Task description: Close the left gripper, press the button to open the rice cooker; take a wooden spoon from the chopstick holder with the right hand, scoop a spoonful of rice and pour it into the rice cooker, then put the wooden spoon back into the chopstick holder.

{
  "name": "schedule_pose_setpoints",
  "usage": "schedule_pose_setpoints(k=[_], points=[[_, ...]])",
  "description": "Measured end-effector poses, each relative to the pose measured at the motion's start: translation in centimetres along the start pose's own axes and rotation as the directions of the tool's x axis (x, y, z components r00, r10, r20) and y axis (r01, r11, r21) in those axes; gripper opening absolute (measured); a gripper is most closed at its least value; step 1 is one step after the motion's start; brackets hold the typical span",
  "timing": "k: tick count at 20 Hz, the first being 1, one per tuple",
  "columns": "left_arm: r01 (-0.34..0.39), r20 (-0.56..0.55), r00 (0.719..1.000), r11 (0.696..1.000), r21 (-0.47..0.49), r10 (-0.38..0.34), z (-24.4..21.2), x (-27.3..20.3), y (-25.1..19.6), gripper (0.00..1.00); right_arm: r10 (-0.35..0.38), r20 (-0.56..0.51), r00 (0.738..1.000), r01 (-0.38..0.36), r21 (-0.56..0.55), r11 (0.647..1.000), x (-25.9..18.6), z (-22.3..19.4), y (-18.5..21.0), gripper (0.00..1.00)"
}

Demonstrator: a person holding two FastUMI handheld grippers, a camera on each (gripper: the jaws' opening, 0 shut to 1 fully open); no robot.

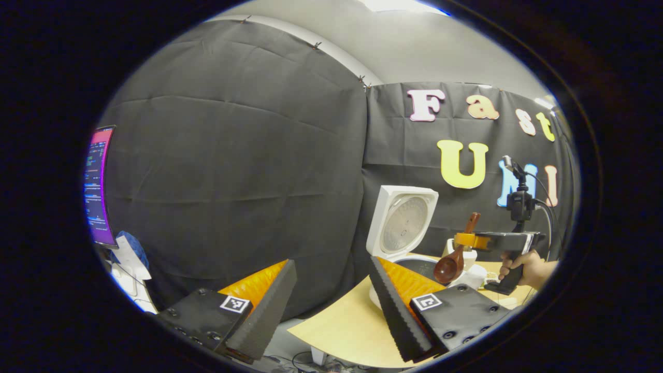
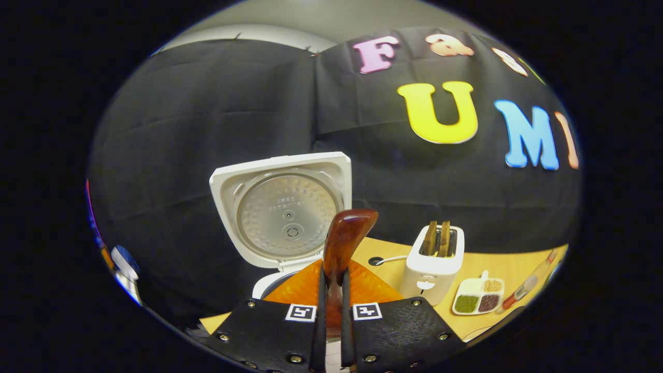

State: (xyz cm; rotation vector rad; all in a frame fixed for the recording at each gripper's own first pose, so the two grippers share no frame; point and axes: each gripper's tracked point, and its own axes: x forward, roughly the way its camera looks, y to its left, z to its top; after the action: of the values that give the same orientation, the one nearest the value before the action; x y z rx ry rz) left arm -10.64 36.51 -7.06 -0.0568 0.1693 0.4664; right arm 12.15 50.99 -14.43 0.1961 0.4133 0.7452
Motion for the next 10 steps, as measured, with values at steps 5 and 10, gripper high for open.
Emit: schedule_pose_setpoints(k=[5,10], points=[[0.041,0.02,0.999,0.999,0.018,-0.041,1.3,-0.2,-1.8,0.97,-0.004,0.029,1.0,-0.002,0.202,0.979,-2.4,2.6,-2.4,0.11],[0.108,0.046,0.993,0.994,0.026,-0.109,2.9,0.3,-5.7,0.97,-0.046,0.089,0.995,0.024,0.234,0.972,-6.1,5.6,-5.5,0.12]])
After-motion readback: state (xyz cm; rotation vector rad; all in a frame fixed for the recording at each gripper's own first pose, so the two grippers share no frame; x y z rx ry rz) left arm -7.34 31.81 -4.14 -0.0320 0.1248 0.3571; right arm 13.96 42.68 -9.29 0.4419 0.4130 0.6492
